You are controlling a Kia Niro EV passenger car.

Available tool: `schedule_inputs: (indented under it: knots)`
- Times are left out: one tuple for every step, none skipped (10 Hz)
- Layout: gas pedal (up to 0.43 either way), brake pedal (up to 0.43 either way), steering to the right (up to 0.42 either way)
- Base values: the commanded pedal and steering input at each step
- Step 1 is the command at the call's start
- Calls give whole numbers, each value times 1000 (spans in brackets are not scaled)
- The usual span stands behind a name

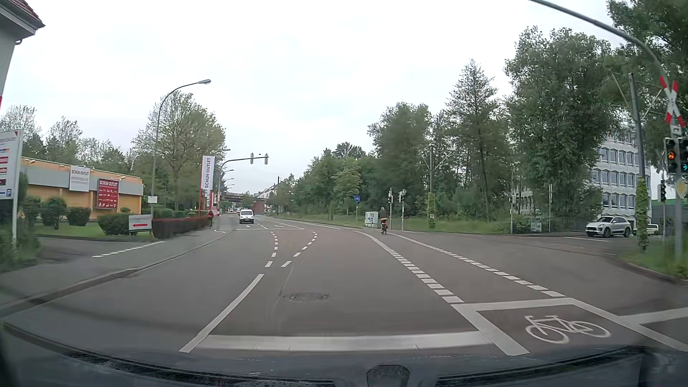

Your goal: Follow the waypoints while adhering to traffic rules and regulations

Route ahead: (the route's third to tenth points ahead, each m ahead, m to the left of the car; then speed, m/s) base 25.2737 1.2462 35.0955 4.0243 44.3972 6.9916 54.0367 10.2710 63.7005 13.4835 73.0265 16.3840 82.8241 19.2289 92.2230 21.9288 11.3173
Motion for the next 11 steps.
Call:
schedule_inputs:
  knots:
    - [87,0,-7]
    - [87,0,-7]
    - [87,0,-7]
    - [87,0,-7]
    - [87,0,-7]
    - [87,0,-7]
    - [87,0,-9]
    - [87,0,-10]
    - [87,0,-10]
    - [87,0,-11]
    - [87,0,-12]
